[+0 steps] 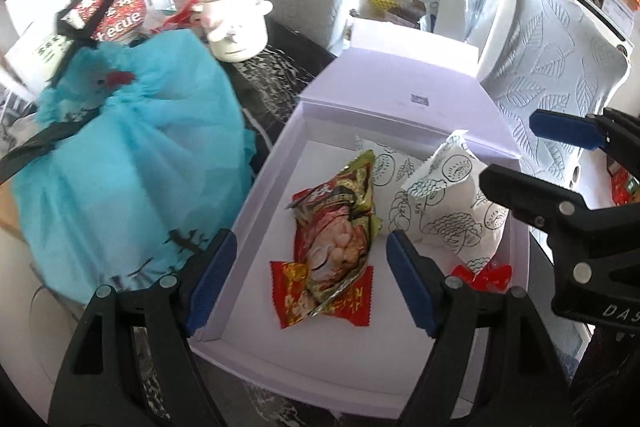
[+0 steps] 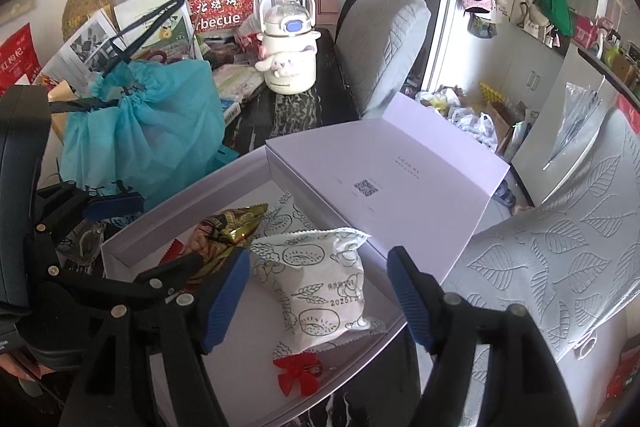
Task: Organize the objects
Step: 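Lower the cereal bag into the box and open the left gripper while the right gripper releases the pouch, then withdraw both grippers from the box toward the remaining items on the table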
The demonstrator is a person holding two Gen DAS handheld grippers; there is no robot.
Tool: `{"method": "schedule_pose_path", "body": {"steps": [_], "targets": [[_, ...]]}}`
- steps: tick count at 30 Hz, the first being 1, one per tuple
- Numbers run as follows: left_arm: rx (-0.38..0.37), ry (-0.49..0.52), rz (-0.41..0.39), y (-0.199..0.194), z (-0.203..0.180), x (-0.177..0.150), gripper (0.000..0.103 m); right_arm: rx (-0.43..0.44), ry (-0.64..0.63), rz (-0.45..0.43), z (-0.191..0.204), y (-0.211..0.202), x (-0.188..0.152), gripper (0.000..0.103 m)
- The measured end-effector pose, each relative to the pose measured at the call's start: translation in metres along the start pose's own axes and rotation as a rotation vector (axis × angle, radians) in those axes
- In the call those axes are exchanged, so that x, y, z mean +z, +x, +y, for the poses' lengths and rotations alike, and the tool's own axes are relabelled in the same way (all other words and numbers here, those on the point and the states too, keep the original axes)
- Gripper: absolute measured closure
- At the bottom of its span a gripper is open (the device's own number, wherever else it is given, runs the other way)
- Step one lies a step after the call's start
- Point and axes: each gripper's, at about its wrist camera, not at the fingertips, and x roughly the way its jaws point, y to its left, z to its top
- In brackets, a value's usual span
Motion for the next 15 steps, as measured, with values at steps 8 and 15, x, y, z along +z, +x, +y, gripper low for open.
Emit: {"method": "schedule_pose_path", "body": {"steps": [8, 15], "targets": [[0.046, -0.054, -0.048, -0.034, 0.016, -0.009, 0.027, 0.033, -0.032, -0.038, 0.019, -0.022, -0.001, 0.030], [0.103, -0.102, -0.093, -0.066, 0.032, -0.022, 0.024, 0.095, -0.089, -0.091, 0.047, -0.046, -0.002, 0.030]]}}
